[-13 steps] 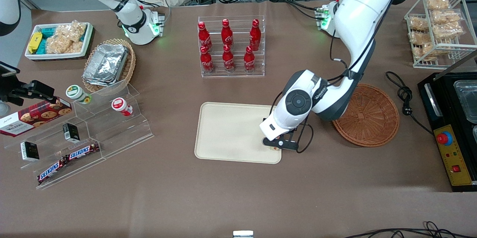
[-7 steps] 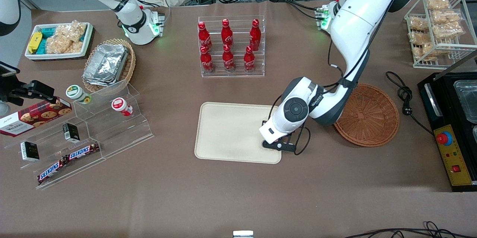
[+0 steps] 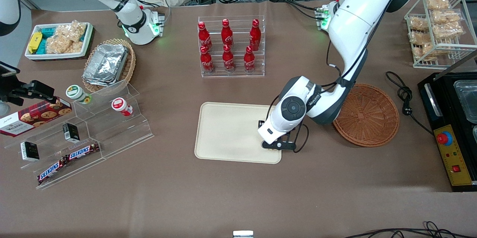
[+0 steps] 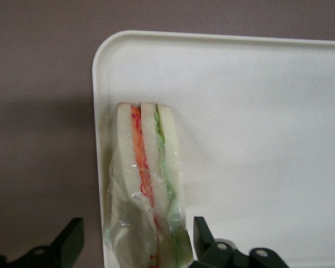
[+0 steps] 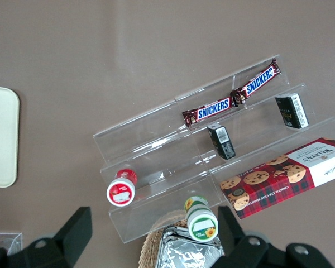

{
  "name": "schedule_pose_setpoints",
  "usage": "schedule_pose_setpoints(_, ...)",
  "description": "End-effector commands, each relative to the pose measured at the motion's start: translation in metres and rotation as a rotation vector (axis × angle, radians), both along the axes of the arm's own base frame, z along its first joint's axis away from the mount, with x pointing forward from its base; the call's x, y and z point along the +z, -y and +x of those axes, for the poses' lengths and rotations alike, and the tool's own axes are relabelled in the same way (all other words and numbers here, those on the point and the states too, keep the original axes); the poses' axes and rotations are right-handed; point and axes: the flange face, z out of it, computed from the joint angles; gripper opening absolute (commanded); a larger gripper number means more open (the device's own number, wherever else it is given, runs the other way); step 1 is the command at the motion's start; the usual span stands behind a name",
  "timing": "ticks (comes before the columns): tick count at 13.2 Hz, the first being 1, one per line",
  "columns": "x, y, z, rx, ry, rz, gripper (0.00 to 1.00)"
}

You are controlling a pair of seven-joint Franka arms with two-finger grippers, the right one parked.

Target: Place sandwich from basket to tray

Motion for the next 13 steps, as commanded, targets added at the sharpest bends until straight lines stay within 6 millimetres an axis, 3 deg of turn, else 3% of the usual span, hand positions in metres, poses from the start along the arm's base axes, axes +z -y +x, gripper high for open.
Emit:
schedule_pose_setpoints(1, 0.047, -0.012, 0.008, 0.030, 0.008, 0.043, 0.99)
schedule_pose_setpoints(4, 0.100, -0.052, 0.016, 0.067, -0.004, 0.077, 0.99)
schedule_pose_setpoints(6, 0.150, -0.078, 0.017, 0.062, 0.026, 0.089, 0.99)
schedule_pose_setpoints(10, 0.223, -0.163, 0.013, -0.116, -0.014, 0.134, 0.99)
schedule_pose_setpoints(12, 0.245, -0.217, 0.011, -0.179, -0.071, 0.143, 0.99)
schedule_pose_setpoints(13, 0.263, -0.233, 0.008, -0.199, -0.061, 0.133, 0.99)
